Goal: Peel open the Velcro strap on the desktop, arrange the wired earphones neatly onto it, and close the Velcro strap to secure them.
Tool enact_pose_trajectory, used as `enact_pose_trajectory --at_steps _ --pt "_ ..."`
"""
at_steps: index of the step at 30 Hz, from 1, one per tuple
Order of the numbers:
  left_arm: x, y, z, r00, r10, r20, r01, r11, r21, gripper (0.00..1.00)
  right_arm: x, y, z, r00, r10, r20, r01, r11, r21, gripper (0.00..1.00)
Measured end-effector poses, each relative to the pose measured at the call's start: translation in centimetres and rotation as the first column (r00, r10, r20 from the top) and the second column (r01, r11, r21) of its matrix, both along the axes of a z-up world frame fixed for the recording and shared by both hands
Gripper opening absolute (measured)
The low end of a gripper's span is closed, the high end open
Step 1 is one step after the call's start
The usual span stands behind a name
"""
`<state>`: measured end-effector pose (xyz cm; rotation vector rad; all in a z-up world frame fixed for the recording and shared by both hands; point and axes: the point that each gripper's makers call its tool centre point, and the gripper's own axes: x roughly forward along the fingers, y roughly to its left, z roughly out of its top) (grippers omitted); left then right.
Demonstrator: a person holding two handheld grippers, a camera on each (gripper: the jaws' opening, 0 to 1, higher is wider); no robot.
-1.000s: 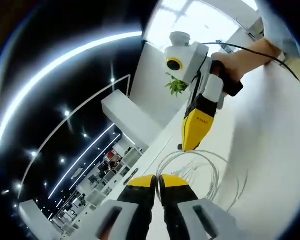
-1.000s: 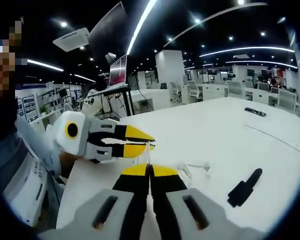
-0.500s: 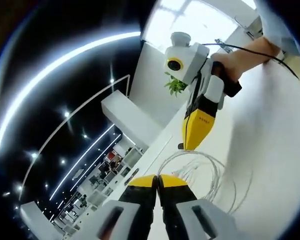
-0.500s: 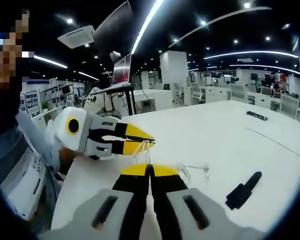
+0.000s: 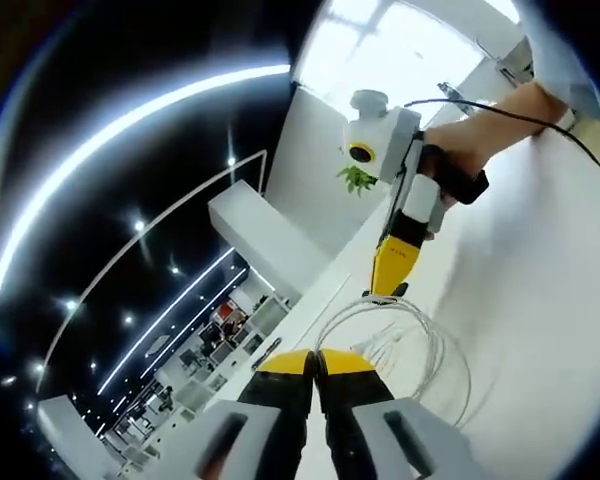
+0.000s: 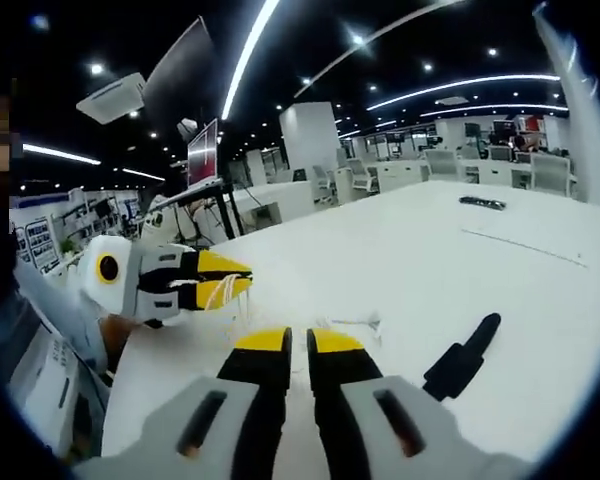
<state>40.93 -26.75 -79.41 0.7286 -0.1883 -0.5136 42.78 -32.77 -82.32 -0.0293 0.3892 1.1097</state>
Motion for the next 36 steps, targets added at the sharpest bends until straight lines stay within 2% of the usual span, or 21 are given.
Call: enact_pose_trajectory --at_steps 2,4,8,13,17,19,22,27,32,36 --pt "-0.1 0.0 0.1 1.0 0.0 0.007 0.0 1.0 -0.001 0.06 0.4 -0.2 -0.9 0.998 -0.027 -0.056 0.027 1.0 -0.005 0.1" --pt "-0.2 -0.1 0.2 1.0 -0.003 0.012 0.003 1.0 -0.002 0.06 0.8 -0.2 -1.5 0.995 -0.04 -0.087 0.04 0.999 -0.007 0.11" --pt "-0.2 -0.2 0.2 1.0 -0.008 0.016 0.008 1.0 0.0 0.06 1.2 -0.3 -2.3 0.994 -0.051 -0.099 0.047 0.998 -0.042 0.11" --pt "-0.3 -0.2 0.2 1.0 -0.013 0.016 0.013 1.0 -0.003 0.06 1.1 0.1 -2.5 0.983 -0.048 -0.177 0.048 0.999 -0.002 0.11" --pt "-0.4 -0.2 0.3 1.0 -0.018 0.021 0.018 1.0 -0.006 0.06 0.8 0.4 -2.8 0.978 -0.047 -0.204 0.048 0.999 0.002 0.11" --pt "-0.4 -0.2 0.4 1.0 -0.018 0.024 0.018 1.0 -0.006 0.06 0.7 0.7 -2.9 0.97 -0.046 -0.237 0.051 0.999 0.015 0.1" --pt "-0.5 -0.3 0.4 1.0 -0.022 0.022 0.022 1.0 -0.008 0.06 0.6 0.8 -2.9 0.966 -0.045 -0.253 0.054 0.998 0.029 0.06" --pt "-0.3 -0.3 0.1 1.0 -0.014 0.019 0.014 1.0 0.005 0.06 0.7 0.4 -2.1 0.974 -0.051 -0.221 0.062 0.997 0.041 0.04" --pt "0.0 -0.2 -0.5 1.0 -0.001 0.008 0.001 1.0 0.028 0.06 0.2 0.4 -0.4 0.996 -0.026 -0.083 0.028 0.999 0.028 0.04" --pt "0.0 -0.4 -0.7 1.0 -0.011 -0.008 0.011 0.999 0.03 0.06 -0.6 0.8 0.8 1.0 -0.002 -0.025 0.004 0.999 0.052 0.04"
